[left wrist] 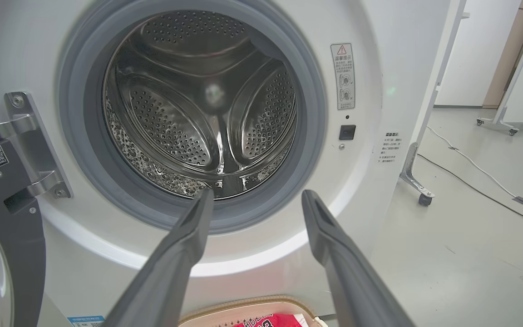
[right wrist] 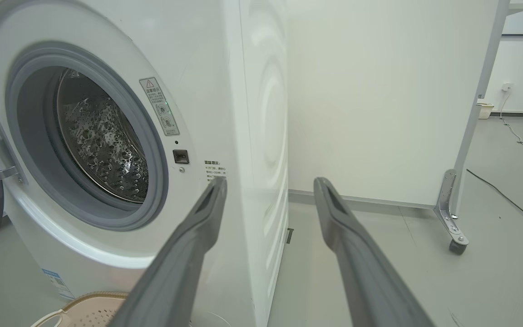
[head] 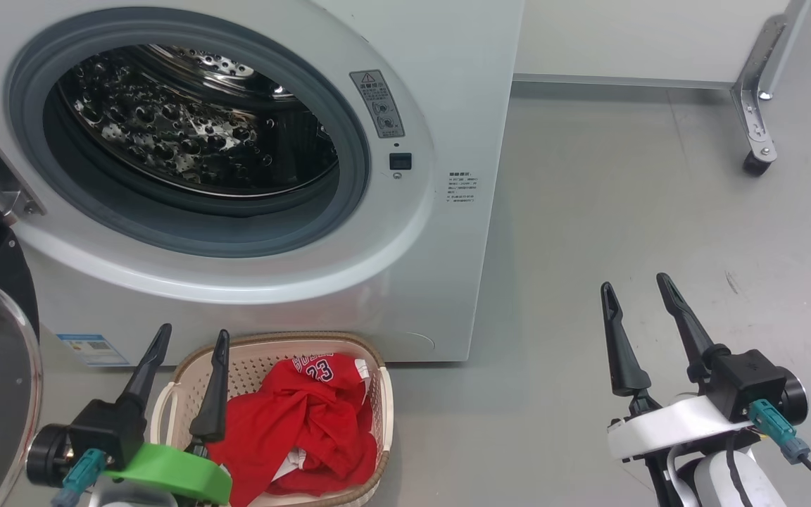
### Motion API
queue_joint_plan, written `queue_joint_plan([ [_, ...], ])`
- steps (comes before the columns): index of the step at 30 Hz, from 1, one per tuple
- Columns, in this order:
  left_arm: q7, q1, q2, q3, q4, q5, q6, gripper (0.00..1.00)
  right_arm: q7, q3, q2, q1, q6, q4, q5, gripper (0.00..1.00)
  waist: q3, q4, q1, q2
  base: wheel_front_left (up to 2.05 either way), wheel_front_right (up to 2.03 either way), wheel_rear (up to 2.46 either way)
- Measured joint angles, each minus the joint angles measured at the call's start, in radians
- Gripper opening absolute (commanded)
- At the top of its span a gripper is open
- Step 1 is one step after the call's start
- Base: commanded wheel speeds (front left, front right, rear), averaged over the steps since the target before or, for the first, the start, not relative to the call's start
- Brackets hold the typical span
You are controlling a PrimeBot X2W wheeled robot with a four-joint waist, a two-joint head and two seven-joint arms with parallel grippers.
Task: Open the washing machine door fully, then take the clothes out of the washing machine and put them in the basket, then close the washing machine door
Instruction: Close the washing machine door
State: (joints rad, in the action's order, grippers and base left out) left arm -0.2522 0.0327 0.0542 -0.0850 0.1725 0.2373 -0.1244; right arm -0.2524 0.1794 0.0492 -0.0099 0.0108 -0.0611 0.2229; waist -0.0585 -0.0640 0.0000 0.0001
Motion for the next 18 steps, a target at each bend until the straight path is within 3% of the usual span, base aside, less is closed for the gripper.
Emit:
queue_joint_plan([
  [18, 0.000, -0.013, 0.000, -0.013, -0.033, -0.001, 0.000, 1.00, 0.000, -0.001, -0.001, 0.001, 0.009, 0.002, 0.000, 1.00, -0.006, -0.004, 0.0000, 0.0000, 0.00, 0.00, 0.00],
])
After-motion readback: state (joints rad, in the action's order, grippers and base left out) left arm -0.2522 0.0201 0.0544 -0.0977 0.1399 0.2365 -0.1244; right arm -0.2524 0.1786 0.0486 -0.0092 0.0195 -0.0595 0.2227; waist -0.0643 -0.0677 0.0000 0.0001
